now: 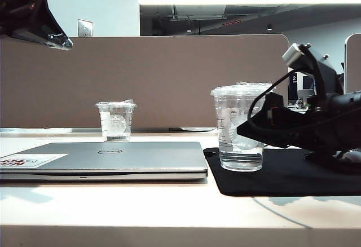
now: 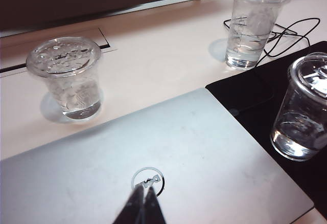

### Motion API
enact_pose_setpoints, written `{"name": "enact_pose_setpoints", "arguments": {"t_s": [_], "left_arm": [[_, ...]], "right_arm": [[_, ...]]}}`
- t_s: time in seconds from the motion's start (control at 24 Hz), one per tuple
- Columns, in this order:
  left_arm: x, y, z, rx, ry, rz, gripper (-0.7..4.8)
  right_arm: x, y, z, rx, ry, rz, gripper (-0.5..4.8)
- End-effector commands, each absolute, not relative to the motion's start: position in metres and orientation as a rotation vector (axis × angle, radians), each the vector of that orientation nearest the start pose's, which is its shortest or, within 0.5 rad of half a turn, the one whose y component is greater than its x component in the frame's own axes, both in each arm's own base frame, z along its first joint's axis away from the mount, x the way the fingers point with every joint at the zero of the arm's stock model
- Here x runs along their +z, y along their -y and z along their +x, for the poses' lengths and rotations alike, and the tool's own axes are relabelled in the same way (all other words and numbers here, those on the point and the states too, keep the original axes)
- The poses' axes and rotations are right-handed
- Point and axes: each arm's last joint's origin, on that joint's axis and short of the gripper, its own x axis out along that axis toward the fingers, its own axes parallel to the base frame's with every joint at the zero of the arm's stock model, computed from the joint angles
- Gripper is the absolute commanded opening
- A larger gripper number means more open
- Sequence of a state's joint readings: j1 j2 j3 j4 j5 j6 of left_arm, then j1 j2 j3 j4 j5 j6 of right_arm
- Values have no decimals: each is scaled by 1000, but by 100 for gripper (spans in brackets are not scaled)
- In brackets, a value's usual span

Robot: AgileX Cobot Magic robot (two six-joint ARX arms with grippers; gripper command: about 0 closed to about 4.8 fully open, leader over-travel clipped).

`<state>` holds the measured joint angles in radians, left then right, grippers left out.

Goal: Pick up the coffee cup on the middle and place it on the right side of the laptop.

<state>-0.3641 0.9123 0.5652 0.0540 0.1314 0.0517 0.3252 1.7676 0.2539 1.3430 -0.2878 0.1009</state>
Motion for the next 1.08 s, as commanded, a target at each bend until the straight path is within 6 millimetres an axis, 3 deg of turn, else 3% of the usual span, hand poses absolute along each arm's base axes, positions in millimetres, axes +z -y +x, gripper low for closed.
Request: {"name": "enact_pose_setpoints", "arguments": {"t_s": [0.04,0.5,0.63,0.75,0.79,0.92,1.08], "left_arm": [[264,74,184,-503,-246,80,-5],[278,68,172,-492,-165,70,-5],[284,63,166,-478,-128,65,-5],[290,56,162,-449,-90,60,-5],[292,52,159,-428,-73,58,-5],[298,41,155,-373,-38,54,-5],[303,33,150,-327,-3,52,-5]], "right_arm": [[117,-82,219,578,-123,99,479],[140,-67,182,506,-21,160,468],[142,-63,171,506,-2,165,342],[144,-60,160,516,26,168,146],[147,-59,157,541,28,199,57],[154,-60,153,583,50,248,3],[161,-59,151,589,90,279,-5]]}}
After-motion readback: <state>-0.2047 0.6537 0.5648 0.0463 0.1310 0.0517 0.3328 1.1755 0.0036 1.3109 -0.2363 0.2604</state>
